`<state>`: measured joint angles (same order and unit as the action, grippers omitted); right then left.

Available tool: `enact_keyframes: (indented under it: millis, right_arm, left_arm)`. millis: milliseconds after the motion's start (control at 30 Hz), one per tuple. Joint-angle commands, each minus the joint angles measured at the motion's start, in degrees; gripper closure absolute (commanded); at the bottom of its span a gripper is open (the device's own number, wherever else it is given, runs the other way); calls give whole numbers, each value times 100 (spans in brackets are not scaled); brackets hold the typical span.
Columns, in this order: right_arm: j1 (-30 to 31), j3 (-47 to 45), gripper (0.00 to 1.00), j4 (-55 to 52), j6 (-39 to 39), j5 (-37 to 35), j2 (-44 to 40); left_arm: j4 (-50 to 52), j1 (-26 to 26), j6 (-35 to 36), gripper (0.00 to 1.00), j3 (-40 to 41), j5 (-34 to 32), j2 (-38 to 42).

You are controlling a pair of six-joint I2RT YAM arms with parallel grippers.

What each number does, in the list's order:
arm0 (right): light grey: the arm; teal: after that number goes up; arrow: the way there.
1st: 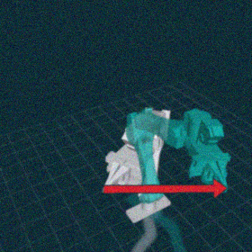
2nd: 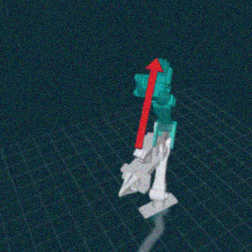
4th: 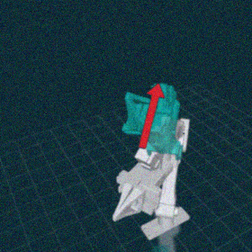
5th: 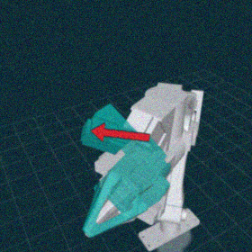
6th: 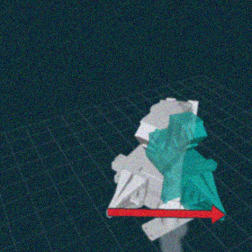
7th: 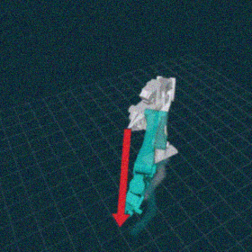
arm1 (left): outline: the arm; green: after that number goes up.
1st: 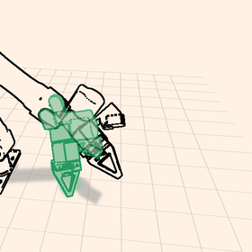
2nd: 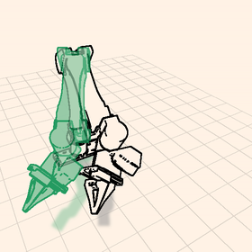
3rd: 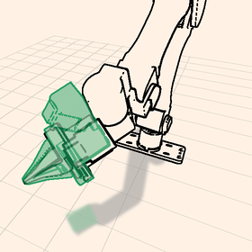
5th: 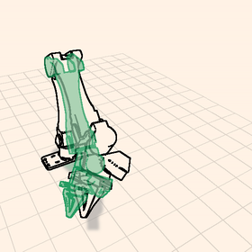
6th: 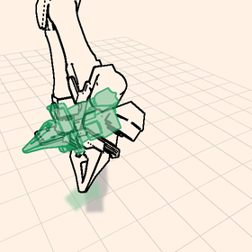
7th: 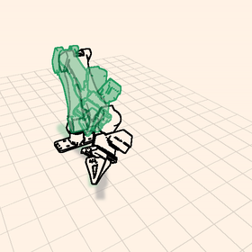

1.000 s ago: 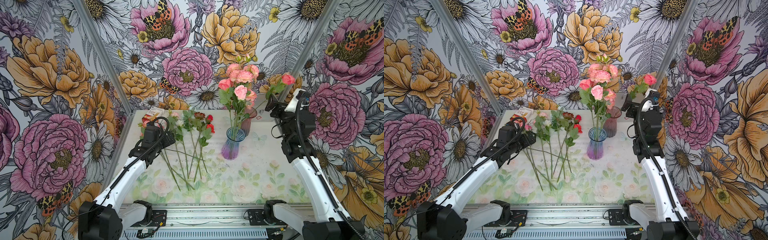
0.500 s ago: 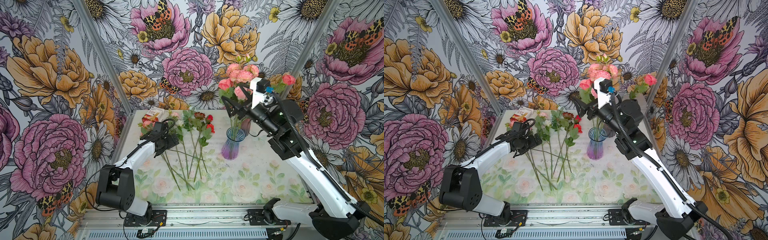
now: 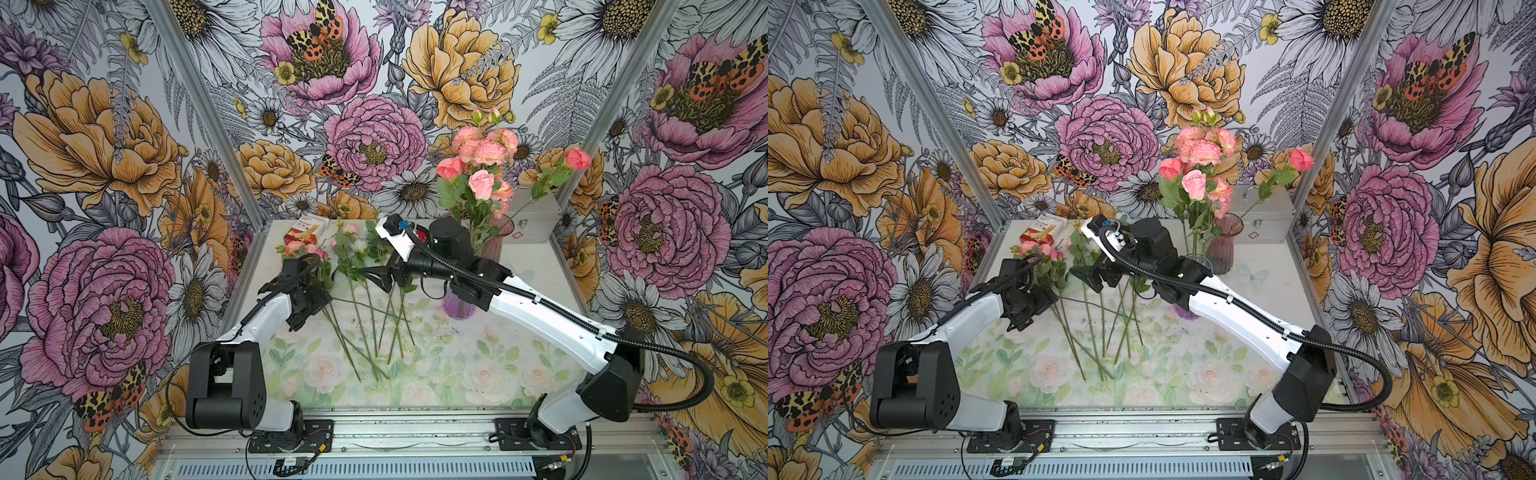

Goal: Place the pink flowers into the vase
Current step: Pick up the flower at the center of the board.

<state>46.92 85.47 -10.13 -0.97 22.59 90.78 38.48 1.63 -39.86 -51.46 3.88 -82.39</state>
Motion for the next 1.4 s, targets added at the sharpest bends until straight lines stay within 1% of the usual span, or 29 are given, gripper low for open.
enact_keyframes:
  millis: [0, 100, 200, 333, 567, 733, 867, 900, 1000, 1067, 1133, 1200, 1267, 1300, 1367]
  right_arm:
    - [21, 233, 0, -39, 70, 171, 364]
    - [-4, 240, 0, -37, 75, 63, 620]
    - [-86, 279, 1, -51, 168, -13, 818]
    - [-121, 267, 1, -99, 229, -13, 1019]
    - [-121, 109, 1, -86, 216, -86, 1030]
    - [-121, 60, 1, -77, 238, -141, 947]
    - [-121, 83, 1, -76, 300, -134, 984]
    - [-121, 54, 0, -77, 300, -145, 985]
    - [-121, -53, 1, -71, 302, -221, 955]
    - [-121, -92, 1, -77, 293, -259, 944]
    - [-121, -92, 1, -71, 302, -276, 959]
    - [-121, -82, 1, -83, 313, -311, 968]
    - [-121, -98, 1, -85, 312, -404, 938]
    - [-255, -122, 1, -84, 306, -481, 903]
    - [-305, -152, 1, -97, 315, -609, 818]
  left_arm:
    - [-228, 4, -193, 12, -189, -67, -350]
    - [-368, 13, -216, 18, -255, -35, -733]
    - [-464, 22, -207, 19, -244, -170, -963]
    - [-667, 30, -267, 21, -197, -164, -1155]
    - [-878, 31, -286, 44, -199, -296, -1285]
    - [-965, 31, -341, 46, -267, -313, -1620]
    - [-1121, 46, -434, 57, -347, -278, -1780]
    - [-1136, 57, -444, 58, -341, -277, -1765]
    - [-1183, 61, -422, 76, -271, -329, -1622]
    - [-1176, 55, -401, 78, -220, -383, -1508]
    - [-1184, 65, -367, 93, -206, -374, -1392]
    - [-1173, 87, -319, 100, -222, -338, -1258]
    - [-1176, 128, -259, 100, -239, -286, -1069]
    - [-1167, 190, -190, 100, -257, -286, -922]
    - [-1159, 368, -9, 100, -298, -400, -584]
